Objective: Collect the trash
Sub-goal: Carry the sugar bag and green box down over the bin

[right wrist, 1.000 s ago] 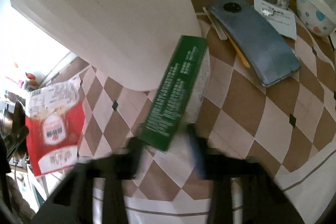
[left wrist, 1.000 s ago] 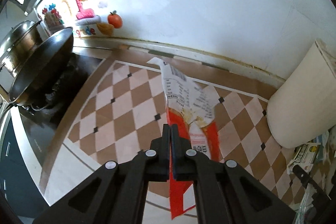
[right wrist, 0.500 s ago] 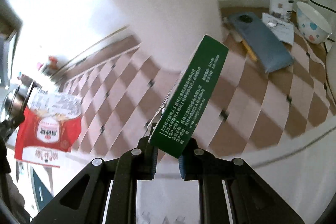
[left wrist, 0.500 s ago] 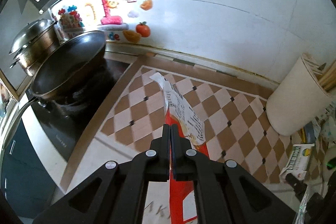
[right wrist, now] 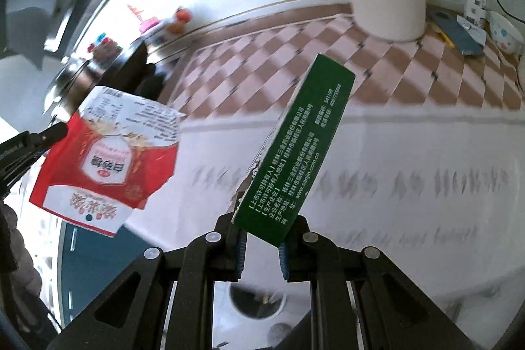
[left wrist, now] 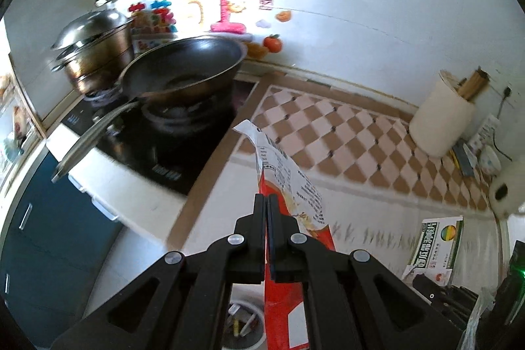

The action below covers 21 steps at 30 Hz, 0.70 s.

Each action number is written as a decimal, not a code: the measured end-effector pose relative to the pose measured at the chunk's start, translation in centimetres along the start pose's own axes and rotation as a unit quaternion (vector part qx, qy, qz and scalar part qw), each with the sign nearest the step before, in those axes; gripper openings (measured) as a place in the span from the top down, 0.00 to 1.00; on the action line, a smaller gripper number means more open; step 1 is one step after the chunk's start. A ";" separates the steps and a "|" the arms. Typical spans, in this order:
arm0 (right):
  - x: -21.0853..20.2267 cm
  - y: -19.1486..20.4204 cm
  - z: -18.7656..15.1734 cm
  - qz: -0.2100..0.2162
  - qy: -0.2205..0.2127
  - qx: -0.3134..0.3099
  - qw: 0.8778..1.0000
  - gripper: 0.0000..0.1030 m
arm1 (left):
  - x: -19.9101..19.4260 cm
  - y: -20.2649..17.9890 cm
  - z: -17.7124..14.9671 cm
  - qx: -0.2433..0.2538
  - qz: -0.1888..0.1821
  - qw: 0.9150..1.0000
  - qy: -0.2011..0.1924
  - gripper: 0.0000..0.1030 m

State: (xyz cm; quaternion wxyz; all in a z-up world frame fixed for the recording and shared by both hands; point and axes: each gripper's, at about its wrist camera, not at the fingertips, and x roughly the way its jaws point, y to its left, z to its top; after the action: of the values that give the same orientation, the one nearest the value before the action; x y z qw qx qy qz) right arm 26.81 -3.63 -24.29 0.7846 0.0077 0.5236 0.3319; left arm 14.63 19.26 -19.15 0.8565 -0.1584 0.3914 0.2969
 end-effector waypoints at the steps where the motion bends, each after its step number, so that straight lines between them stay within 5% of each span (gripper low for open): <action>1: -0.4 1.4 -1.6 0.000 0.000 -0.003 1.000 0.84 | -0.7 1.1 -1.0 0.001 -0.001 1.000 0.002 1.00; 11: -0.9 11.4 -18.4 0.009 0.058 0.002 0.998 0.84 | -2.4 10.3 -11.6 0.008 -0.008 0.996 0.084 1.00; 16: 2.3 12.1 -23.8 0.003 0.111 -0.003 0.994 0.84 | 2.3 12.5 -17.5 -0.010 -0.006 0.989 0.149 1.00; 21: 9.1 10.5 -28.9 -0.008 0.163 0.008 0.987 0.84 | 12.1 13.4 -24.9 -0.024 -0.008 0.972 0.232 1.00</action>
State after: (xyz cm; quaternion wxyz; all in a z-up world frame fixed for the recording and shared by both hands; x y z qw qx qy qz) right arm -0.34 -0.35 -40.95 0.6913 -0.0443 0.6471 0.3184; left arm -1.95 21.70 -44.98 0.7406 -0.2464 0.5711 0.2543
